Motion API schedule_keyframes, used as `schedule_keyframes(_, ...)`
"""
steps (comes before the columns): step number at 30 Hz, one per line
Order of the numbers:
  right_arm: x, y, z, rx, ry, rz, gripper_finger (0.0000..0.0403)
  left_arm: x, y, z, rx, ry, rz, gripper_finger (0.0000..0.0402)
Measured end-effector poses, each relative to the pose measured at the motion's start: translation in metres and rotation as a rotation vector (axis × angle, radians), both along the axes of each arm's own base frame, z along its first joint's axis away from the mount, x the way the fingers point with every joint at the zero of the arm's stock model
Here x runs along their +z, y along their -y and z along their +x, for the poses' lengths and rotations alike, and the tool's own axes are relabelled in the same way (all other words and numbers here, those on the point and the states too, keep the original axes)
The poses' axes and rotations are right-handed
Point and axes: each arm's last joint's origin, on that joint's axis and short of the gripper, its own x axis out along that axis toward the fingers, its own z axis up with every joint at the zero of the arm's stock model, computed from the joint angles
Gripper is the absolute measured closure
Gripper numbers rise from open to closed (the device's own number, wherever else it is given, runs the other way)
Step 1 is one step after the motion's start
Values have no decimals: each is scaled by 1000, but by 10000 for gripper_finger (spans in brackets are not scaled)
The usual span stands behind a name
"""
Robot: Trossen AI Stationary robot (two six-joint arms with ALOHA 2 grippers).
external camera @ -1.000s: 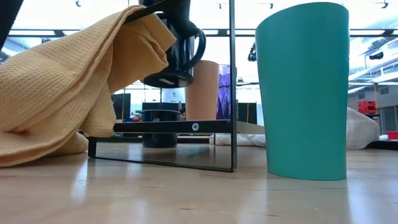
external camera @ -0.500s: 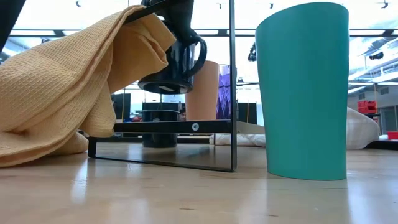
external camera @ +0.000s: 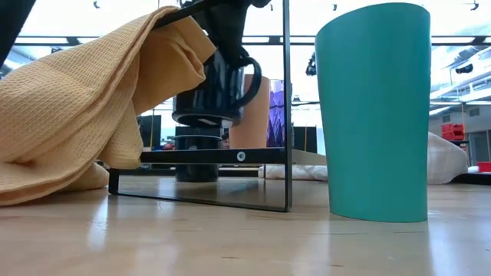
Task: Stack small to large cups/mugs on shelf
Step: Put the bottom dark blue mug on the shelf
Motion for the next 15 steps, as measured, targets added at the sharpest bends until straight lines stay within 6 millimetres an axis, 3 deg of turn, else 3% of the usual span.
schedule_keyframes(15,0,0,0,1,0,0,316,-6,1,5,39,14,-7,370)
